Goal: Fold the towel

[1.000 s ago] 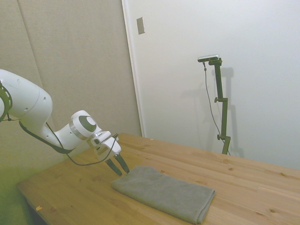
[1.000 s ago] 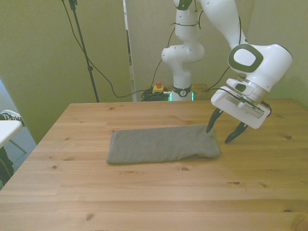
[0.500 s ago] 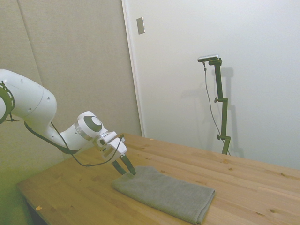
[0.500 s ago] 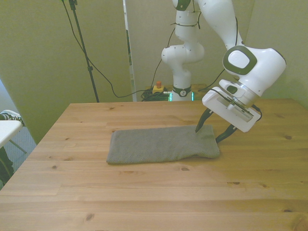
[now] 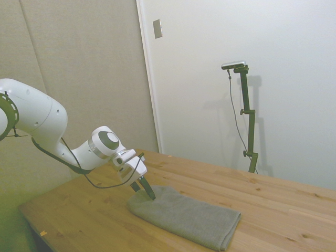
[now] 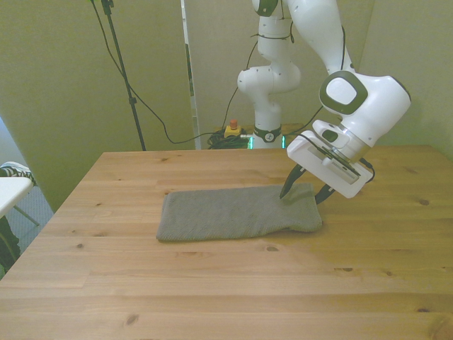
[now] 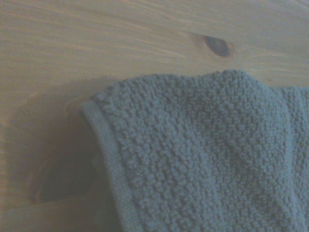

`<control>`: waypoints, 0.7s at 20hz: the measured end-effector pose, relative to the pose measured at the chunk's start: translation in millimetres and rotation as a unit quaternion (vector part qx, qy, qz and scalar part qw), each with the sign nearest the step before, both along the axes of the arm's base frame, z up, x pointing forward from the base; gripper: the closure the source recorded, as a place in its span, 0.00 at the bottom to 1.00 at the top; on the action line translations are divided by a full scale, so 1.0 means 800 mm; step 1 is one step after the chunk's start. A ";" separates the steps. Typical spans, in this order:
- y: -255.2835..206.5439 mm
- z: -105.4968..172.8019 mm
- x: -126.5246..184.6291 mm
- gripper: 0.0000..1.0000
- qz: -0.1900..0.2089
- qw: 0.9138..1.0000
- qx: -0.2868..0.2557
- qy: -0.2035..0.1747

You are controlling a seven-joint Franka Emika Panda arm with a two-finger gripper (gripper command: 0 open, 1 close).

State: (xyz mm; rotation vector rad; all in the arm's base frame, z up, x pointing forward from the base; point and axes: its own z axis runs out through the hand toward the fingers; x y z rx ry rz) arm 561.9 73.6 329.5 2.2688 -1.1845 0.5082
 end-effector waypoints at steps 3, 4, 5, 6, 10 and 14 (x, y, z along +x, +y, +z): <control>-0.002 -0.003 0.000 1.00 0.000 1.000 0.000 0.003; -0.003 -0.005 0.000 1.00 0.000 1.000 0.000 0.004; -0.003 -0.005 -0.001 1.00 0.001 1.000 0.000 0.005; -0.003 -0.007 -0.001 1.00 0.001 1.000 0.000 0.006; -0.001 -0.009 -0.002 1.00 0.003 1.000 0.001 0.007; -0.001 -0.002 0.001 1.00 0.004 1.000 0.003 0.000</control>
